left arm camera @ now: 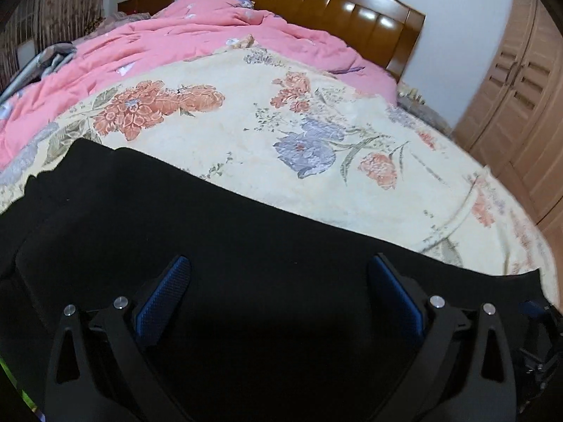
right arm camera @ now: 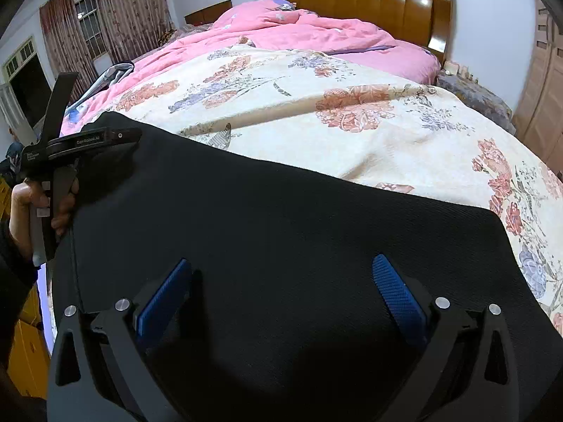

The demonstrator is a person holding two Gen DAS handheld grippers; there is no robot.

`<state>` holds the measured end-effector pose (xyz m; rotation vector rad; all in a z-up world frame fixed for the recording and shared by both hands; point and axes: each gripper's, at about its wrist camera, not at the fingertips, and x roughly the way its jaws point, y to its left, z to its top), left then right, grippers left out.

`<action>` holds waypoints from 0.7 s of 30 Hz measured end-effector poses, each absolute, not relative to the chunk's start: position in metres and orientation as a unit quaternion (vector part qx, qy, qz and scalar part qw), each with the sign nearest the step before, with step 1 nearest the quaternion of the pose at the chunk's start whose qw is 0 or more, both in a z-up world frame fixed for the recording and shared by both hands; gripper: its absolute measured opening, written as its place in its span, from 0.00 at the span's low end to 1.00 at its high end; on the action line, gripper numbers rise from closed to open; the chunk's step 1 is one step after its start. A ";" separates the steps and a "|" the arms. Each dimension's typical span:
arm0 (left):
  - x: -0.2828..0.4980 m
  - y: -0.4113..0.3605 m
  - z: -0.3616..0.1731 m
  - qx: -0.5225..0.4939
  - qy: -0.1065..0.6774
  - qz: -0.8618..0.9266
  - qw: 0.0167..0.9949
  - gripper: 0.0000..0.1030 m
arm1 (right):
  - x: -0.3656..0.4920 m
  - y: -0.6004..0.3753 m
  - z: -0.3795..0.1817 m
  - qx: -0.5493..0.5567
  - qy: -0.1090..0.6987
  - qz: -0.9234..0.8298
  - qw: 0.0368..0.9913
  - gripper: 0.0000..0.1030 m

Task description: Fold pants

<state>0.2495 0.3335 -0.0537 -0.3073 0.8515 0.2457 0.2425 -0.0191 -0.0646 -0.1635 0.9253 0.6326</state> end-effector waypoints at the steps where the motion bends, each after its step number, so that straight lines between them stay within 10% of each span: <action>1: 0.248 0.332 -0.055 -0.143 0.412 0.121 0.892 0.98 | 0.243 -0.021 -0.064 -0.069 0.438 0.303 0.843 0.96; 21: 0.248 0.329 -0.058 -0.139 0.415 0.126 0.890 0.99 | 0.243 0.015 -0.056 -0.130 0.445 0.265 0.846 0.96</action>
